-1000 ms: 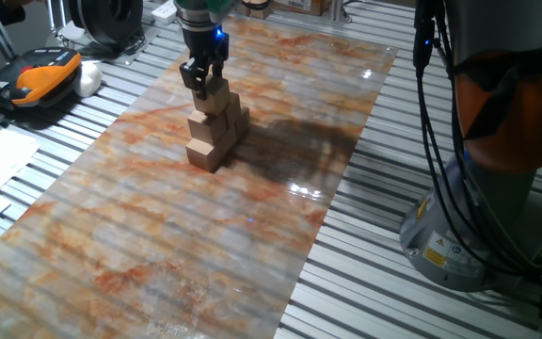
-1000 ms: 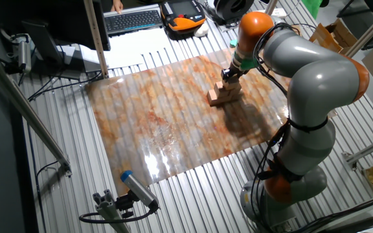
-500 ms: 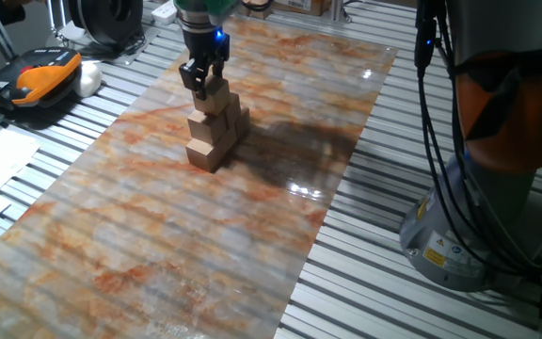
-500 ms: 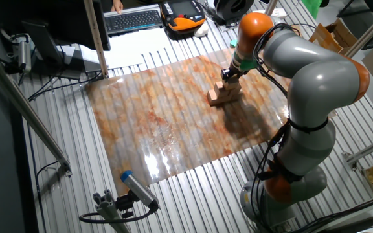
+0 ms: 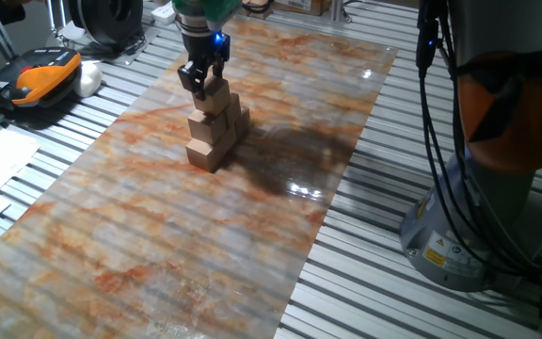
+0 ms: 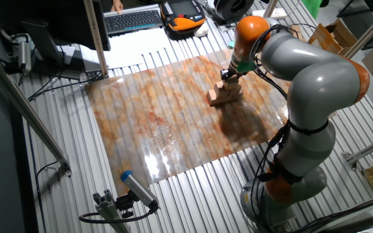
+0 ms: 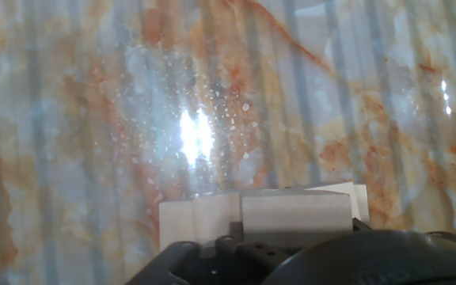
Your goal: Stack the blocks into a pyramid shape
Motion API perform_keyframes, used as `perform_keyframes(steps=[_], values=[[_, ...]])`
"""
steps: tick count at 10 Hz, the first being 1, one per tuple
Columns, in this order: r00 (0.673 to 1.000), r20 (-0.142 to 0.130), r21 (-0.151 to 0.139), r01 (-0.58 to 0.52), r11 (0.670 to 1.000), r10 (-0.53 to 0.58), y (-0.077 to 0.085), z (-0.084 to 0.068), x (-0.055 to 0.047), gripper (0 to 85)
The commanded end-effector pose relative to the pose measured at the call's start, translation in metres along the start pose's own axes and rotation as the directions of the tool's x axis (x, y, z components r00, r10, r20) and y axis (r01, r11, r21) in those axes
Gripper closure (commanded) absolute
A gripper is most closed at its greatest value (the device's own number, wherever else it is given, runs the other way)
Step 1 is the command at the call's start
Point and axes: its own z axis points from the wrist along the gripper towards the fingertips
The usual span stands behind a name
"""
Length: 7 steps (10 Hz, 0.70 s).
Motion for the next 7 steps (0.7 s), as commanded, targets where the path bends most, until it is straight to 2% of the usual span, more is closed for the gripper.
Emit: perform_keyframes(steps=[1,3,7], values=[[1.000,0.000,-0.003,0.000,1.000,0.000,0.0000,0.0008,0.0007,34.0],[0.999,-0.007,-0.006,0.040,0.999,-0.040,-0.0001,0.0010,0.0007,34.0],[0.997,-0.024,-0.037,0.074,0.997,-0.075,-0.0003,0.0012,0.0010,34.0]])
